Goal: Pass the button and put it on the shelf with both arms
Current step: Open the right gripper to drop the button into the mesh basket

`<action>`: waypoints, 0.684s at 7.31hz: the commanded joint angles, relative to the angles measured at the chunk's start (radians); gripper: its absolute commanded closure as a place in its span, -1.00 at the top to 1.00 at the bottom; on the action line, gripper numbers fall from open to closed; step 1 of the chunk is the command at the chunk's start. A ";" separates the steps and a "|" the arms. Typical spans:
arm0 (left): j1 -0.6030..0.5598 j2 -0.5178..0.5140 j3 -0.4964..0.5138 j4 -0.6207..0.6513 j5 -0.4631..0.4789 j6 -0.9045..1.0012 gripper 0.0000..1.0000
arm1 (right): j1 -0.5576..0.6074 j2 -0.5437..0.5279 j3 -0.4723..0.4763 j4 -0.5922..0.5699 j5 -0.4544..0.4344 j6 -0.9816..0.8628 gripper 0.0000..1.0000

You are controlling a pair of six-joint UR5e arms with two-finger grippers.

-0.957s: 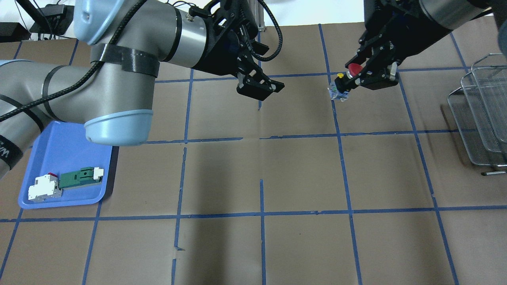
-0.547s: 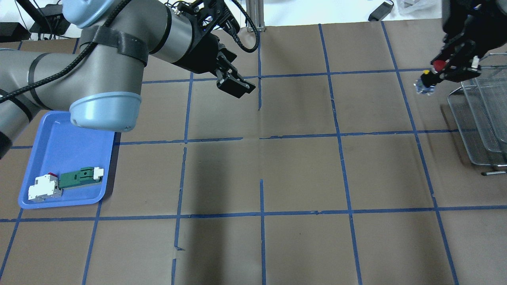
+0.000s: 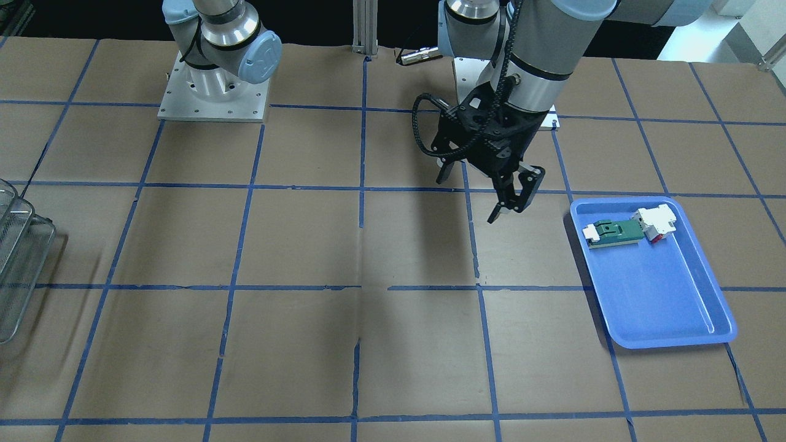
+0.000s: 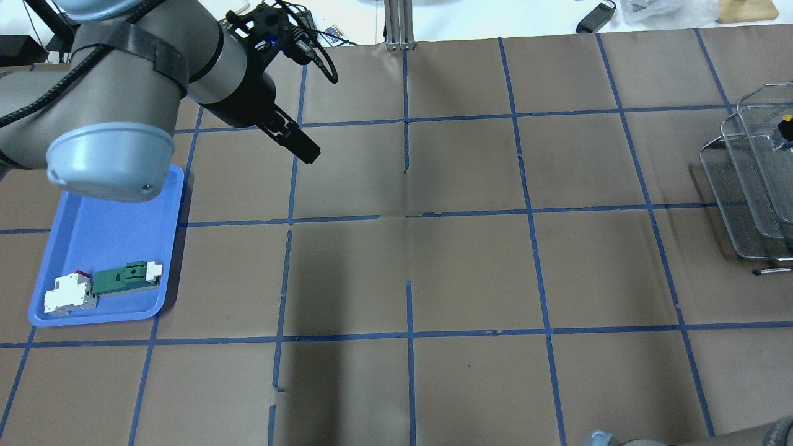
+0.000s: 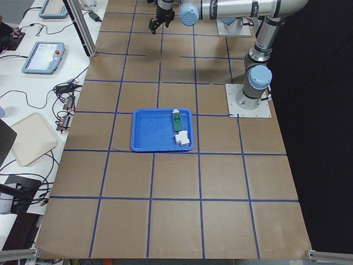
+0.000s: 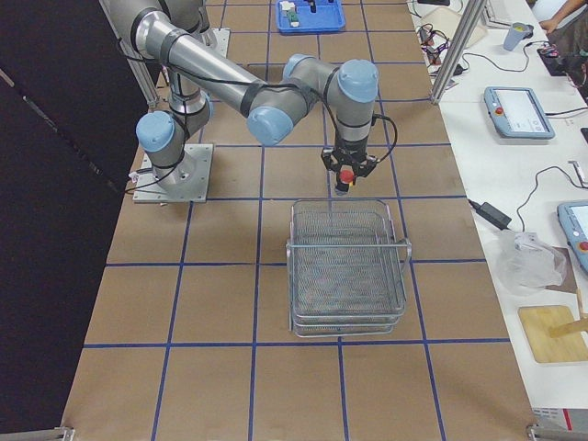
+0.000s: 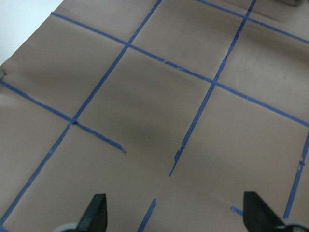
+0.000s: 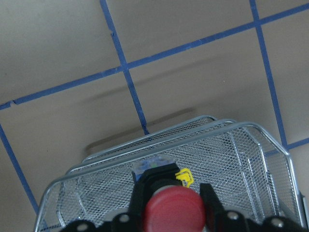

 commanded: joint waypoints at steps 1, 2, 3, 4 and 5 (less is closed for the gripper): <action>0.069 0.038 -0.010 -0.079 0.070 -0.206 1.00 | -0.067 0.029 -0.010 -0.043 -0.012 -0.100 -1.00; 0.115 0.063 -0.012 -0.106 0.070 -0.216 1.00 | -0.072 0.049 -0.010 -0.071 -0.009 -0.104 -1.00; 0.126 0.081 -0.019 -0.133 0.070 -0.216 1.00 | -0.072 0.064 -0.004 -0.072 -0.010 -0.107 -1.00; 0.129 0.092 -0.038 -0.132 0.070 -0.216 1.00 | -0.074 0.070 0.001 -0.075 -0.013 -0.118 -1.00; 0.134 0.104 -0.053 -0.121 0.070 -0.218 1.00 | -0.074 0.074 0.001 -0.082 -0.012 -0.116 -1.00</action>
